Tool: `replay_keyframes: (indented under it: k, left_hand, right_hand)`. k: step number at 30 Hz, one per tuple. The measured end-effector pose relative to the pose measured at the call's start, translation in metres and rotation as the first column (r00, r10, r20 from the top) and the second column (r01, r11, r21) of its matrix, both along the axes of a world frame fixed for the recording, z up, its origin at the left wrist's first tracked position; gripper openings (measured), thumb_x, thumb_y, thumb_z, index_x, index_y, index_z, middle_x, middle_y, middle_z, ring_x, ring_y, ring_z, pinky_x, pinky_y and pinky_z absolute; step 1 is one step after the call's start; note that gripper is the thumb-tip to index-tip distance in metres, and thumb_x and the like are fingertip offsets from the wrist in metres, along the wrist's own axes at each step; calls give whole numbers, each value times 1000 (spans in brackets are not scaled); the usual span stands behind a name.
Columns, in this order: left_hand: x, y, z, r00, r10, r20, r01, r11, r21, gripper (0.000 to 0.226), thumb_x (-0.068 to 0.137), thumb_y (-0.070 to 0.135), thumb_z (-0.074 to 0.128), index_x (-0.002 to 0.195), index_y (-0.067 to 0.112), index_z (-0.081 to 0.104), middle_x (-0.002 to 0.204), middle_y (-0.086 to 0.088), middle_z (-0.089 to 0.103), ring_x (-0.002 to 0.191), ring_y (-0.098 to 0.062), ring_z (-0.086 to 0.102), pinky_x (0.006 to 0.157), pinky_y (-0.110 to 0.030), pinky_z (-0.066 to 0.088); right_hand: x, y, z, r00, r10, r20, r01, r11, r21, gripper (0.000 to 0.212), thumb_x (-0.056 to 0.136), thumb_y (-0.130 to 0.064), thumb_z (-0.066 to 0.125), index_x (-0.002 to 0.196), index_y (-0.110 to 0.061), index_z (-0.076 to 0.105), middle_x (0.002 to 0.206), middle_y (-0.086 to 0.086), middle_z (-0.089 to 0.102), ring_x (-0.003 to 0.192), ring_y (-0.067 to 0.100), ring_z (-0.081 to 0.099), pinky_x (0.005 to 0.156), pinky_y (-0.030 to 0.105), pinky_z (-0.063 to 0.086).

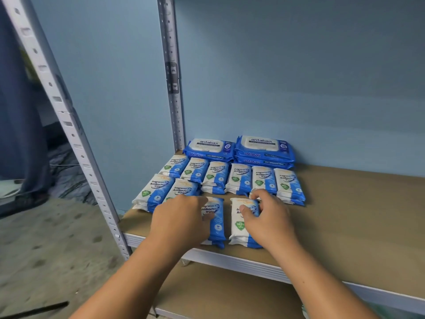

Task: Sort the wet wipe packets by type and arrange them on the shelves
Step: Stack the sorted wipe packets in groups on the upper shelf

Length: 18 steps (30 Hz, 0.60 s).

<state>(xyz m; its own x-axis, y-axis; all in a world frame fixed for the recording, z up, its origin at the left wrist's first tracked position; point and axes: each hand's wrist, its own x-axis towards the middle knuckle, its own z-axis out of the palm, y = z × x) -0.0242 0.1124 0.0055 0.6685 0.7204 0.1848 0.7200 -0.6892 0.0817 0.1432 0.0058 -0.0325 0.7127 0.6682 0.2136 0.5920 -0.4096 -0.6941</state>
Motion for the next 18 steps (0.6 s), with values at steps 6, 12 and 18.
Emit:
replay_keyframes:
  k: [6,12,18]
  left_hand:
    - [-22,-3,10,990,-138,38,141,985,-98,55,83,70,58,133,46,54,106,18,53,99,-10,54,77,-34,56]
    - [-22,-14,2,969,-242,-57,237,968,-77,69,78,64,71,139,46,45,133,16,46,121,-13,42,92,-34,50]
    - [-17,-9,-5,973,-229,1,229,973,-6,51,86,45,72,130,46,47,133,16,48,120,-14,43,95,-34,47]
  right_hand:
    - [-4,-31,20,960,275,53,-270,959,-88,23,77,-29,67,93,-32,52,107,-14,40,108,14,44,91,31,42]
    - [-9,-54,17,922,381,73,-345,891,-295,46,80,-17,71,106,-40,42,113,-14,28,97,13,50,71,24,47]
    - [-11,-48,14,938,340,66,-320,924,-211,44,85,-9,72,109,-39,50,116,-15,34,101,9,49,79,22,48]
